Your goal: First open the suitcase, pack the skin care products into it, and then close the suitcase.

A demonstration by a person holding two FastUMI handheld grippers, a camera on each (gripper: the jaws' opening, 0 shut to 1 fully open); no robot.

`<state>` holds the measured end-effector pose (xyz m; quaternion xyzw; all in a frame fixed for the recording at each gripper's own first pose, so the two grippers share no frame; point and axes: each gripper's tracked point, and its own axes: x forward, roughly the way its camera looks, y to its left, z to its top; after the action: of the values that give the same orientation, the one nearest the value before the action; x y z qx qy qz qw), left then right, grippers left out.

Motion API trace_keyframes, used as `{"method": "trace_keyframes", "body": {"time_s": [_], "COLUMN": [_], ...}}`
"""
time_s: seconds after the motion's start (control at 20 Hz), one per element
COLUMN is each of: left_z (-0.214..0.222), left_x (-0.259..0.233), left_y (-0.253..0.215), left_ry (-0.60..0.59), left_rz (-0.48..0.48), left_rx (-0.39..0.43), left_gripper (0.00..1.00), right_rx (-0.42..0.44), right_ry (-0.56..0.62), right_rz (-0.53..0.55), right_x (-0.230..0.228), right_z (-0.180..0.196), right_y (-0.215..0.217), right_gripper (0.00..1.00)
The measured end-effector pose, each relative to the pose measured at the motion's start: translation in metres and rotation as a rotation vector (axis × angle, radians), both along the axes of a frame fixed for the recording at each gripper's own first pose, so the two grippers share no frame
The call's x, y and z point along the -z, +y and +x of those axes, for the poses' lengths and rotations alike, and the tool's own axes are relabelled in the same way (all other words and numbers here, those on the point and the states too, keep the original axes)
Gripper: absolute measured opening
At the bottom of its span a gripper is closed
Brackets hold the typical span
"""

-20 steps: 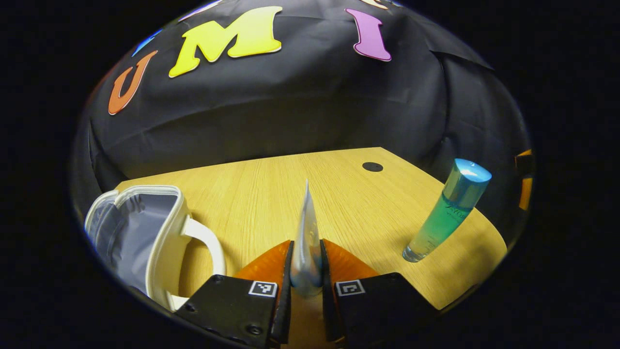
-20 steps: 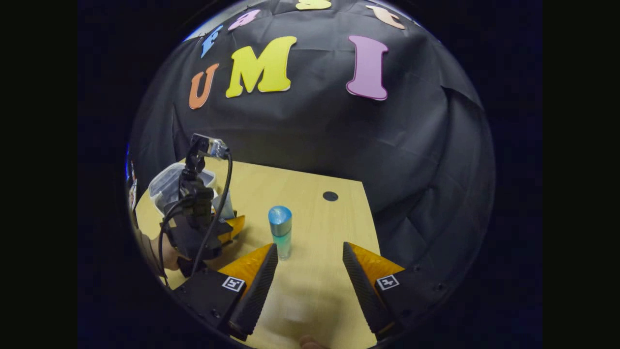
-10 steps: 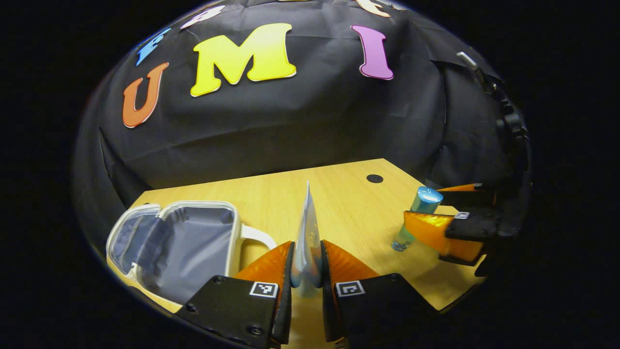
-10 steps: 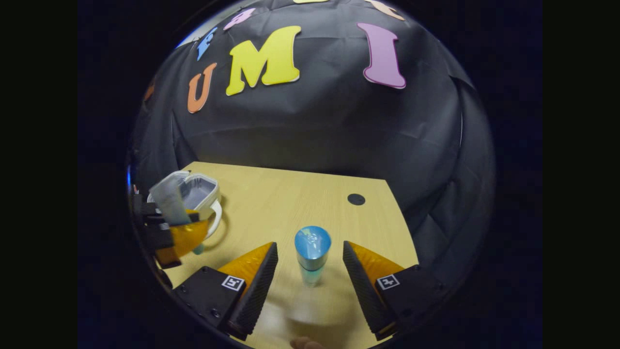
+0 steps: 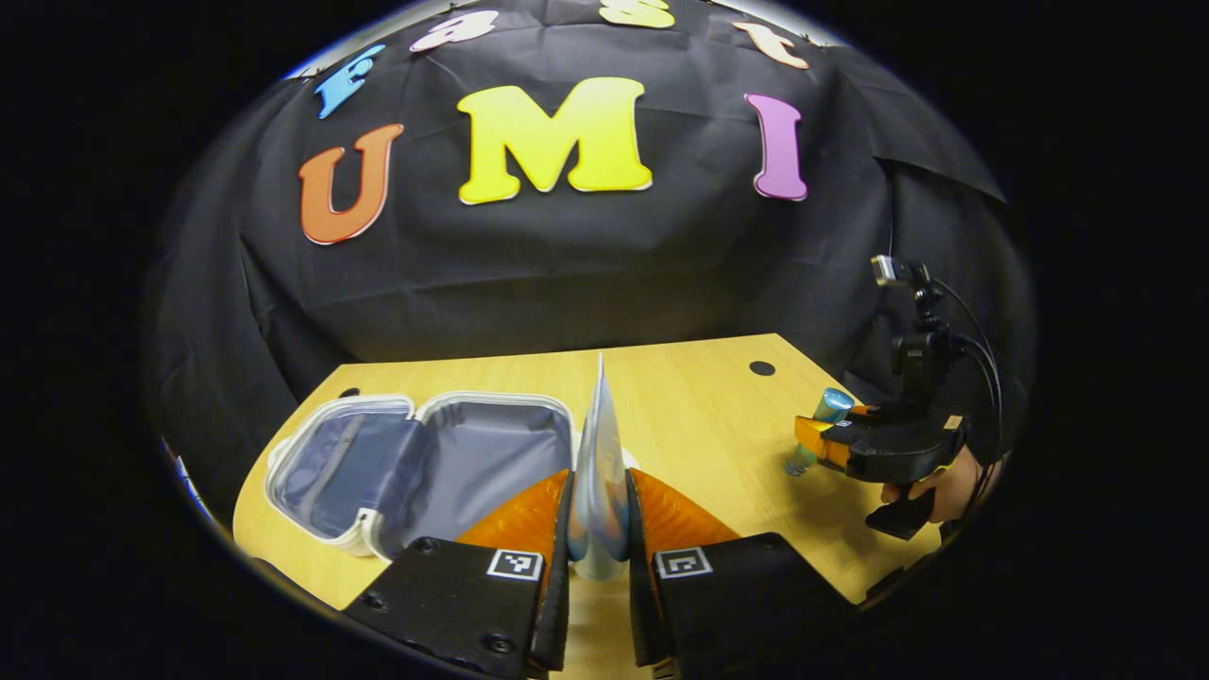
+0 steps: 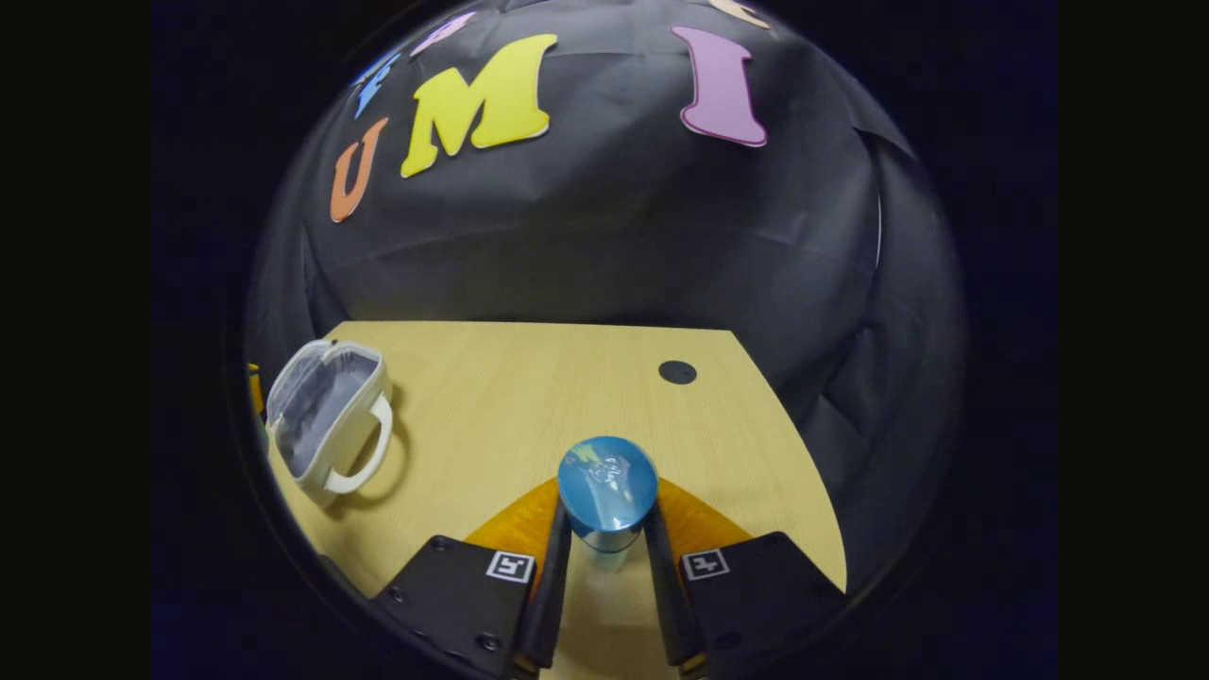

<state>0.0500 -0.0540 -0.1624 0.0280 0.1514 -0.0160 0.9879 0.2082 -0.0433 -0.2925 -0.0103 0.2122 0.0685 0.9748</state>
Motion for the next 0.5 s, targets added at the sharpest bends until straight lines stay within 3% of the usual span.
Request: {"method": "trace_keyframes", "body": {"time_s": [0.1,0.15,0.25,0.35,0.4,0.5], "left_z": [-0.005,-0.004,0.001,0.007,0.012,0.025], "left_x": [-0.009,-0.013,-0.013,-0.005,0.003,0.029], "left_y": [0.024,0.036,0.062,0.086,0.095,0.111], "left_ry": [-0.005,-0.007,-0.01,-0.004,0.008,0.068], "left_rz": [0.009,0.018,0.026,0.038,0.036,0.032], "left_rx": [-0.013,-0.017,-0.022,-0.031,-0.03,-0.034], "left_gripper": [0.29,0.34,0.29,0.29,0.34,0.29], "right_rx": [0.01,0.01,0.027,0.025,0.019,0.005], "right_ry": [-0.001,0.003,0.006,-0.003,-0.008,-0.009], "right_rz": [-0.027,-0.028,-0.03,-0.015,-0.007,0.021], "right_x": [-0.002,-0.004,-0.017,-0.037,-0.049,-0.073], "right_z": [-0.007,-0.014,-0.034,-0.057,-0.07,-0.095], "right_y": [0.001,0.003,0.006,0.018,0.026,0.045], "right_gripper": [0.37,0.36,0.36,0.36,0.38,0.36]}}
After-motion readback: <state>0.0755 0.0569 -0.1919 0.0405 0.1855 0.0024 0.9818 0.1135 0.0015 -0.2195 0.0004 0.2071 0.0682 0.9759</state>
